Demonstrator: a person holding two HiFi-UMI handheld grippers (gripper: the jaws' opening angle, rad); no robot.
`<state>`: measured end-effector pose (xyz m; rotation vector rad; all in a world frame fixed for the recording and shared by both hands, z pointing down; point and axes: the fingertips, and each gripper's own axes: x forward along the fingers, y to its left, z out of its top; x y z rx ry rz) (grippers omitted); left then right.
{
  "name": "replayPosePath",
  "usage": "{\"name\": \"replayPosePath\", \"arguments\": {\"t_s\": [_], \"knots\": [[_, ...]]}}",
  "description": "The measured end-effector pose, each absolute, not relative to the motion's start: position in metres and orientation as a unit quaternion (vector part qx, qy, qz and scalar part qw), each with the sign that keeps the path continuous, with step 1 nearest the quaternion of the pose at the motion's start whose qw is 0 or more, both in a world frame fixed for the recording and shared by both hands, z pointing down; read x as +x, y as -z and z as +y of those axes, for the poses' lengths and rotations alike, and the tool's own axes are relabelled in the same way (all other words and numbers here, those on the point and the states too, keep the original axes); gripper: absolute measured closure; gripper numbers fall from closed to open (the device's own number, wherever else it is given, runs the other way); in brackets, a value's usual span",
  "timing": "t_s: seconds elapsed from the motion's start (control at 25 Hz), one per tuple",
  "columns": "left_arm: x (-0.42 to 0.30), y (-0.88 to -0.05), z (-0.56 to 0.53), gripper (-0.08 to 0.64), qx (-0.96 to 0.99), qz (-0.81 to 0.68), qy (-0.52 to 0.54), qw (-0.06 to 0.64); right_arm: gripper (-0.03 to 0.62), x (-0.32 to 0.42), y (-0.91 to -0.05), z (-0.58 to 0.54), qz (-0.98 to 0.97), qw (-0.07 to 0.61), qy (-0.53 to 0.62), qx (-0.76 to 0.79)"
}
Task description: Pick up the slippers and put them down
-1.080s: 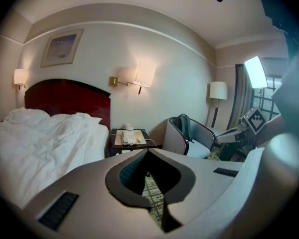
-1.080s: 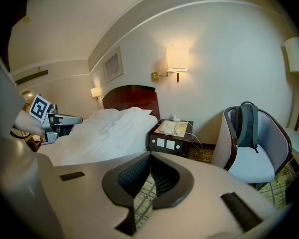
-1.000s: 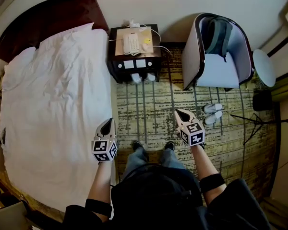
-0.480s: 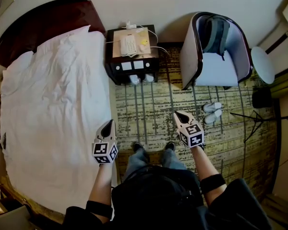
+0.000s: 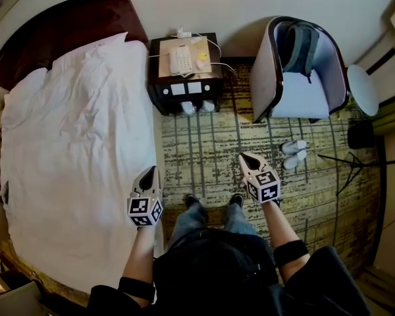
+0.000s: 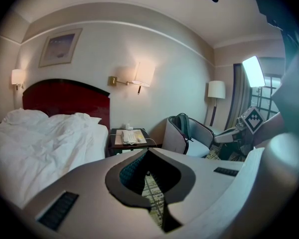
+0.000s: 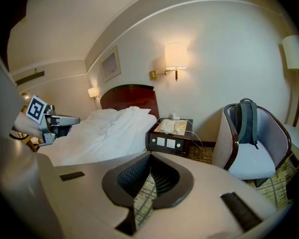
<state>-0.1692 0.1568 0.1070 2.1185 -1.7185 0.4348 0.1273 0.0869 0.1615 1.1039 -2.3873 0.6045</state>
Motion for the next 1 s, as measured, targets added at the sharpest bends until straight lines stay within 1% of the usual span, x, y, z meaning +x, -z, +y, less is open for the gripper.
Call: {"name": "replayPosePath", "arguments": {"t_s": [0.32,0.6,1.0], "knots": [[-0.190,-0.105,0.154,0.558,0.774,-0.584,-0.161,0.183,0.591,0.091,-0.162,0.088,-0.858,0.209,-0.221,0.413],[-0.205,-0.110,0.137,0.558,0.799,-0.554,-0.169,0.160,0.591,0.067,-0.160,0.079,-0.851,0.195,-0.216,0.438],[-0.196,-0.134,0.097,0.558,0.800,-0.546,-0.179,0.172,0.591,0.070,-0.172,0.033,-0.849,0.196,-0.217,0.441]]}}
